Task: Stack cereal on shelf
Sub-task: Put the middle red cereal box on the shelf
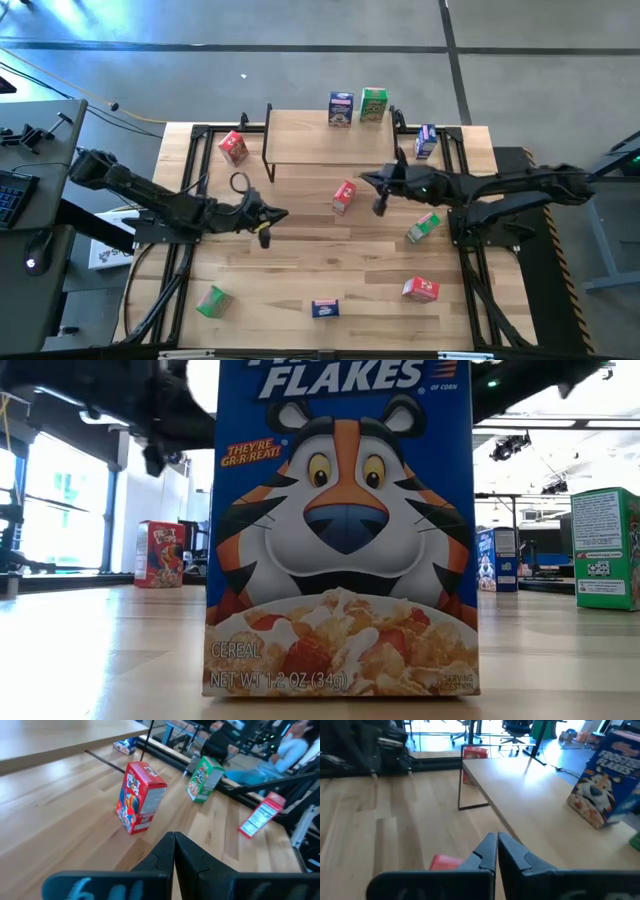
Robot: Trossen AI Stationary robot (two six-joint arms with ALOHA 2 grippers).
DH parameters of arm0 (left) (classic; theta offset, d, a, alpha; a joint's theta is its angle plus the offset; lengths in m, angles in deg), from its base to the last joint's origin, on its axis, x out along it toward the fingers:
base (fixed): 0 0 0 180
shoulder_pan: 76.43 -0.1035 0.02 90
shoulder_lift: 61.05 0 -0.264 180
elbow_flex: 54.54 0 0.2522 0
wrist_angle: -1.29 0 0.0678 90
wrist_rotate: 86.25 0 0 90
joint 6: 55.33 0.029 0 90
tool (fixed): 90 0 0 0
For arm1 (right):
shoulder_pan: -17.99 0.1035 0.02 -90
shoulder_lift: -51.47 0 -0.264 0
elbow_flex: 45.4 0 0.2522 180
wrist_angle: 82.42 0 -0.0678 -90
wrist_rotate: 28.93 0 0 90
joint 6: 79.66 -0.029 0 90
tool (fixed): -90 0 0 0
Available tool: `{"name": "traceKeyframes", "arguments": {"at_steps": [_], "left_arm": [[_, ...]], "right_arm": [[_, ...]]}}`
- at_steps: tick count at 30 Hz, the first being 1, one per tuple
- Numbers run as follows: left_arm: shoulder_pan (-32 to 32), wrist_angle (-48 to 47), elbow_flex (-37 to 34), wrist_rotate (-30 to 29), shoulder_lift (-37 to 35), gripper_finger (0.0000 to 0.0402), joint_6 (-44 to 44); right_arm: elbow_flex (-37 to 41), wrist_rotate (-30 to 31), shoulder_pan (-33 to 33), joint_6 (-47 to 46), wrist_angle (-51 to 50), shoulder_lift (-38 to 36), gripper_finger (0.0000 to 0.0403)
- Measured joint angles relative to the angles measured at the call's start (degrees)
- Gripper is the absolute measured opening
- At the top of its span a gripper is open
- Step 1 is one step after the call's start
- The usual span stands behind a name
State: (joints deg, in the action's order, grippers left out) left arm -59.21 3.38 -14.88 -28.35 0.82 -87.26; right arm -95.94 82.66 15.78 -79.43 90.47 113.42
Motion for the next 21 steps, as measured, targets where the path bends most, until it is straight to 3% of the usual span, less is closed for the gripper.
{"name": "traceKeyframes", "arguments": {"at_steps": [9,15,21], "left_arm": [[-7.1,0.3,10.3,7.2,12.8,0.004,7.6],[-11.4,-0.5,19.1,11.0,21.0,0.0108,13.6],[-14.9,-4.3,28.4,15.0,30.1,0.0187,14.1]], "right_arm": [[6.5,5.3,4.8,-0.6,0.2,-7.4,0.0],[7.7,7.2,6.5,-1.5,0.0,-8.1,0.0],[7.7,7.5,6.9,-1.4,0.0,-8.1,0.0]]}}
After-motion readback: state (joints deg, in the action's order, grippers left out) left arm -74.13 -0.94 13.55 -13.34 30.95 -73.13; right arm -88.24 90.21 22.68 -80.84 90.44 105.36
